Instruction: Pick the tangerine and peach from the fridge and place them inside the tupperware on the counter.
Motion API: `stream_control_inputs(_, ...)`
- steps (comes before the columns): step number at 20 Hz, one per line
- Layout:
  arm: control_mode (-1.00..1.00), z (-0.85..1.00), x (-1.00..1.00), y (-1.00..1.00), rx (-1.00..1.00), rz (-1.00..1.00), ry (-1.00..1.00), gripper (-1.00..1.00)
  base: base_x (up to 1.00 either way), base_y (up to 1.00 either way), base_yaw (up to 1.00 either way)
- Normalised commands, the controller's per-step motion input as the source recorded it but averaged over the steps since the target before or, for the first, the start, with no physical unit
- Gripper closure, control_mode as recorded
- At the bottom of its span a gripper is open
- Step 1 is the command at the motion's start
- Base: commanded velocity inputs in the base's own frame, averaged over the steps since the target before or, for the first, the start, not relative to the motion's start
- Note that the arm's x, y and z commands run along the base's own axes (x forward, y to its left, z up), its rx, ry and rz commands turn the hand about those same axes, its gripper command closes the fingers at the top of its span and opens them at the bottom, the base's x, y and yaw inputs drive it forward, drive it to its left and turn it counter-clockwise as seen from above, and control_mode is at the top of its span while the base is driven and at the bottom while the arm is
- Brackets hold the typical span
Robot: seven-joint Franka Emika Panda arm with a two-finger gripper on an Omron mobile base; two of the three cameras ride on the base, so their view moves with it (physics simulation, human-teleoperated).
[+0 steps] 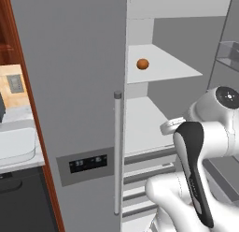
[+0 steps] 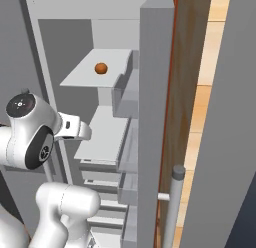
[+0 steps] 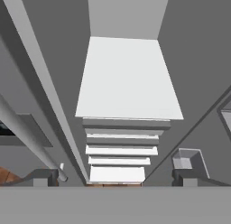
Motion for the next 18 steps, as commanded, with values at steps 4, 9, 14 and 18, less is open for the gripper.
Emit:
stream_control_inputs(4,1.00,0.00,0.00,0.00,0.00,0.00,0.00,-1.00,0.24,-0.01,0.00)
stream_control_inputs(9,-1.00,0.10,0.02,-0.19,0.00,0.00,-0.05,-1.00,0.00,0.00,0.00)
stream_control_inputs(14,-1.00,0.22,0.13,-0.04,0.00,0.00,-0.15,-1.00,0.00,0.00,0.00)
stream_control_inputs(18,-1.00,0.16,0.40,0.00,0.00,0.03,-0.06,-1.00,0.00,0.00,0.00)
